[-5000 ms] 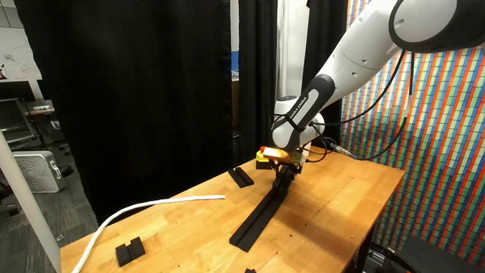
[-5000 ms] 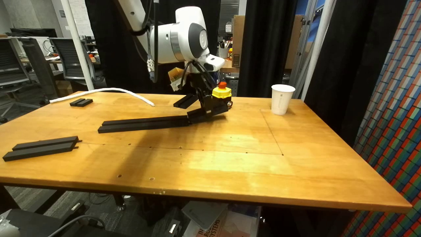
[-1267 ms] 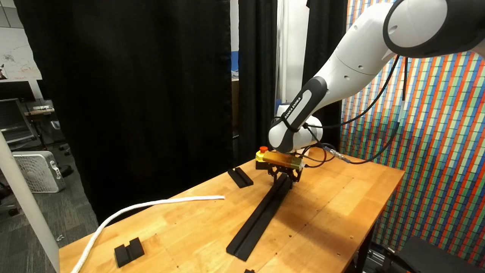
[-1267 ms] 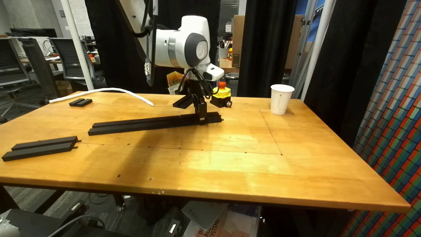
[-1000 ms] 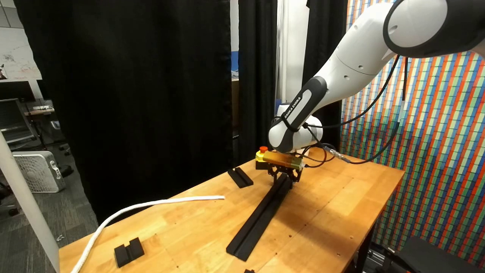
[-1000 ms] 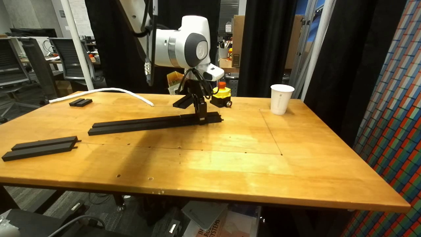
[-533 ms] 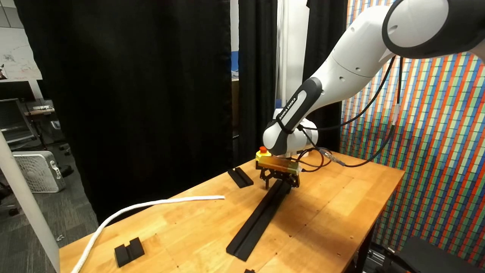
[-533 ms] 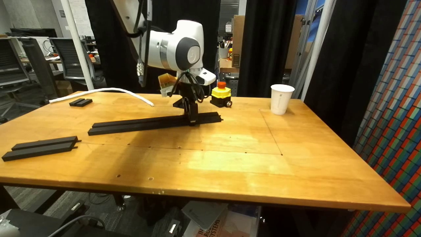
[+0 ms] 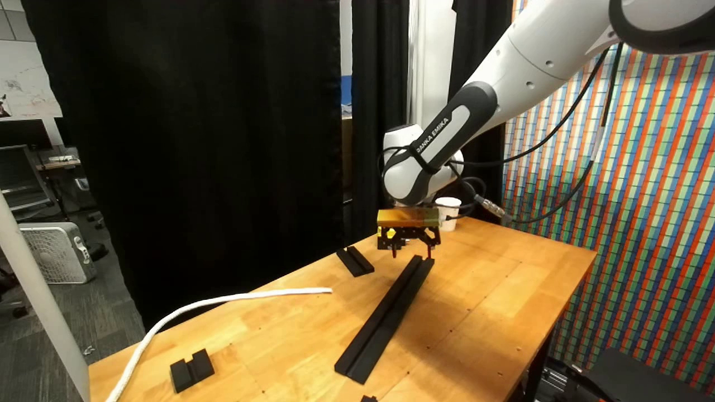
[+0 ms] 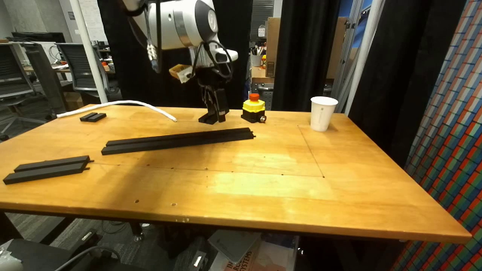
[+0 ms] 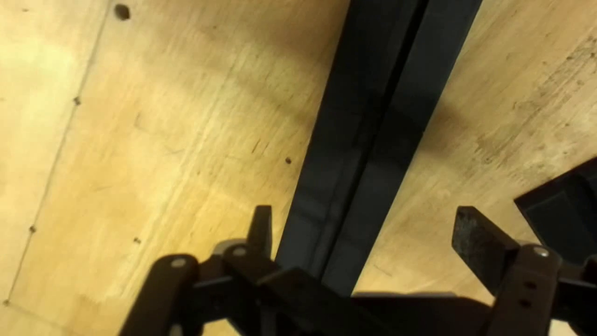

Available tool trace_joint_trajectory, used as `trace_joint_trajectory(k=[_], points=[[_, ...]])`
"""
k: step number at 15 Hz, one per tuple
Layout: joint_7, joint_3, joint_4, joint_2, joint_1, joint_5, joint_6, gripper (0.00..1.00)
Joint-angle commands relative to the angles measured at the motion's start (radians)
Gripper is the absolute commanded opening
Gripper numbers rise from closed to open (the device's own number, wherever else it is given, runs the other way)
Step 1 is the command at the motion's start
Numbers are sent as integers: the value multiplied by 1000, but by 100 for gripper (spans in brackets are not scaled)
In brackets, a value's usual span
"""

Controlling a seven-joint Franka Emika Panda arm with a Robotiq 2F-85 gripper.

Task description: Arrange the black objects on the table

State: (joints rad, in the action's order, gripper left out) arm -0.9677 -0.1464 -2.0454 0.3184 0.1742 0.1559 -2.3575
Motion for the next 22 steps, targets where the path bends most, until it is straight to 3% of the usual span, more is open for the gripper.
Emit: trace_joint_trajectory(k=[1,7,11,16,22], points=[[76,43,-7,-153,-4,81,146,100],[409,142,-61,-377,-41,33,231,100],[654,151,-134,-512,-73,-33,207,100],[938,91,-216,-669,-140,-112,285,100],[1209,-34,-310,-854,-226,-100,371,100]])
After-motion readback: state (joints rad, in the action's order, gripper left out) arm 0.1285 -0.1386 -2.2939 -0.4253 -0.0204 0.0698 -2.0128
